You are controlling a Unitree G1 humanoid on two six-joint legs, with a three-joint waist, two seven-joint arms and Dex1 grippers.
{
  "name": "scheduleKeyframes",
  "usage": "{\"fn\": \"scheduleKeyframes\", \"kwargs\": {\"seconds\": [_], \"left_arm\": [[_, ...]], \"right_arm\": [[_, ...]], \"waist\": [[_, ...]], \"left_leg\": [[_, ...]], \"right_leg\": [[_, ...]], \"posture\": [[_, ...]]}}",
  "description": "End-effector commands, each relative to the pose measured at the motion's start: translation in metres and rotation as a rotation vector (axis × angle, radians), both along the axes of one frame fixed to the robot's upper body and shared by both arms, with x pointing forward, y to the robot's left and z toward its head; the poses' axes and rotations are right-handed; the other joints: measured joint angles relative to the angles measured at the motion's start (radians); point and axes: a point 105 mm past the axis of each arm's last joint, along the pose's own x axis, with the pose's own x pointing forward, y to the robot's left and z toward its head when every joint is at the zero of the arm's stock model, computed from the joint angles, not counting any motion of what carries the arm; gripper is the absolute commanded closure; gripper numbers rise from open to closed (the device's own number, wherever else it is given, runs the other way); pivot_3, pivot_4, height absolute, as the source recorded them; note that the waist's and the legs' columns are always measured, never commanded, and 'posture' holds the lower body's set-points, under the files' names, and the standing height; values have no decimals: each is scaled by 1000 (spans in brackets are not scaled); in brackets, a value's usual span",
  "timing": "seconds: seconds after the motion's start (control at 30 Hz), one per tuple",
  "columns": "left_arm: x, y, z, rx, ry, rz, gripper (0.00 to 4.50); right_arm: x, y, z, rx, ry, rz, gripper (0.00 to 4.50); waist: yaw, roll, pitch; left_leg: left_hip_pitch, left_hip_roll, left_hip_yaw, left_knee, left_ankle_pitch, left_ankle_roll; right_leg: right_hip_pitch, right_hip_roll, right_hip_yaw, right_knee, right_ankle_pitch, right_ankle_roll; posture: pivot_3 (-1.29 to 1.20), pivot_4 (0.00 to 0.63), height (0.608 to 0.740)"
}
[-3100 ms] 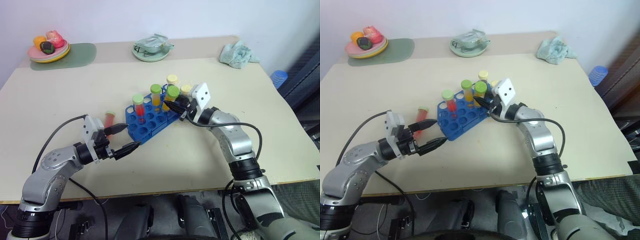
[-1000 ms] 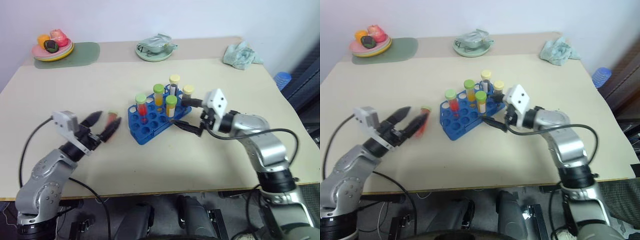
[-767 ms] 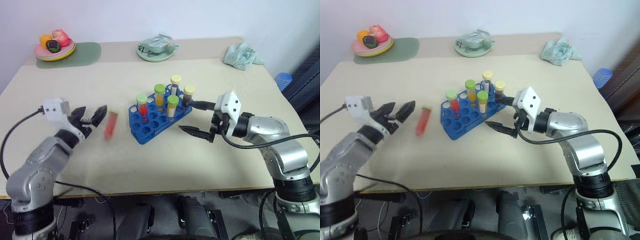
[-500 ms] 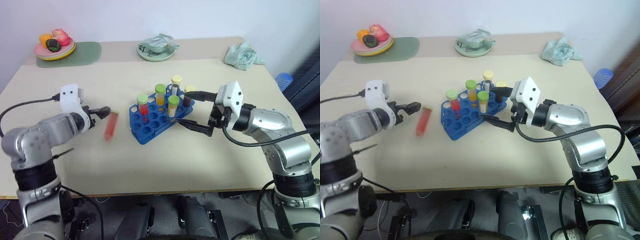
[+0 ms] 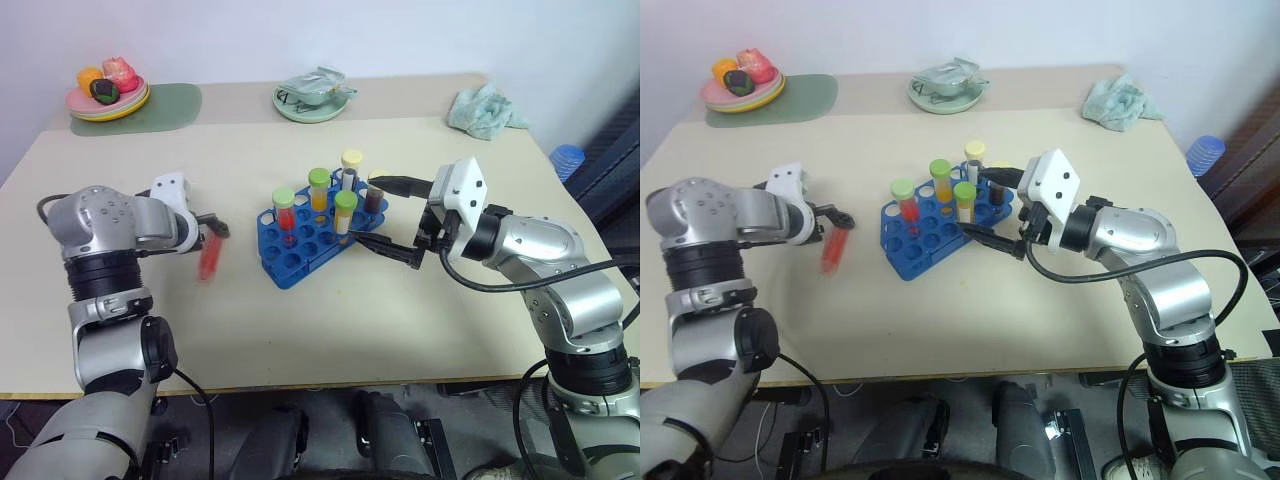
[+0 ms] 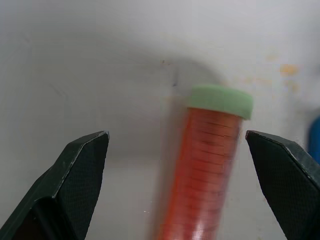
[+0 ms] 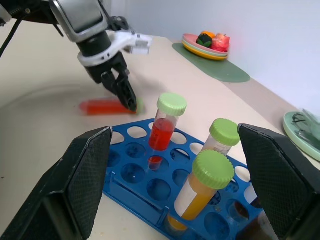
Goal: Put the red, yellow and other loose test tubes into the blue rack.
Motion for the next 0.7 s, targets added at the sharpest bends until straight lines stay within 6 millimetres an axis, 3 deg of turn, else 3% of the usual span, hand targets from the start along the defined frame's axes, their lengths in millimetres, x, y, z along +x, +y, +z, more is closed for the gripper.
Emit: {"fn": "scheduleKeyframes", "kwargs": {"seconds": [0.03, 0.23, 0.43, 0.5, 0.57, 0.63, 0.7], "left_arm": [[3, -4, 0, 2, 26, -6, 831], [0, 6, -3, 19, 37, 26, 3589], [-18, 12, 10, -27, -111, -92, 3696], [-31, 8, 29, -46, -269, -192, 3696], [-41, -1, 46, -195, -436, -264, 3696], [-69, -27, 75, -365, -649, -547, 3696], [-89, -31, 81, -277, -751, -685, 3696]], "right_arm": [[-5, 2, 11, -3, -55, 6, 375], [-4, -2, 8, -4, -49, -8, 375], [-4, -5, 3, -8, -42, -16, 375], [-4, -5, 2, -8, -39, -16, 375], [-3, -5, 0, -8, -36, -16, 375], [-2, -5, -1, -4, -32, -17, 375], [-1, -5, -2, 0, -29, -19, 375]], "waist": [[-1, 0, 0], [1, 0, 0], [-17, 0, 0], [-26, 0, 0], [-25, 0, 0], [-25, 0, 0], [-25, 0, 0]], "left_leg": [[0, 0, 0, 0, 0, 0], [0, 0, 0, 0, 0, 0], [0, 0, 0, 0, 0, 0], [-1, -1, 0, 0, 0, 0], [-1, 0, 1, 0, 0, 0], [-1, 0, 1, 1, 1, -1], [-1, 0, 2, 1, 1, -2]], "right_leg": [[0, 0, 0, 0, 0, 0], [0, -1, 0, 0, 0, 0], [-1, -1, 0, 1, 0, 0], [-2, -1, 1, 3, 0, 0], [-3, -1, 1, 4, 0, 0], [-3, -1, 1, 5, 0, 0], [-3, -1, 1, 6, 0, 0]], "posture": [[0, 150, 740], [0, 150, 740], [0, 150, 740], [0, 150, 740], [0, 150, 740], [0, 150, 740], [0, 150, 740]]}}
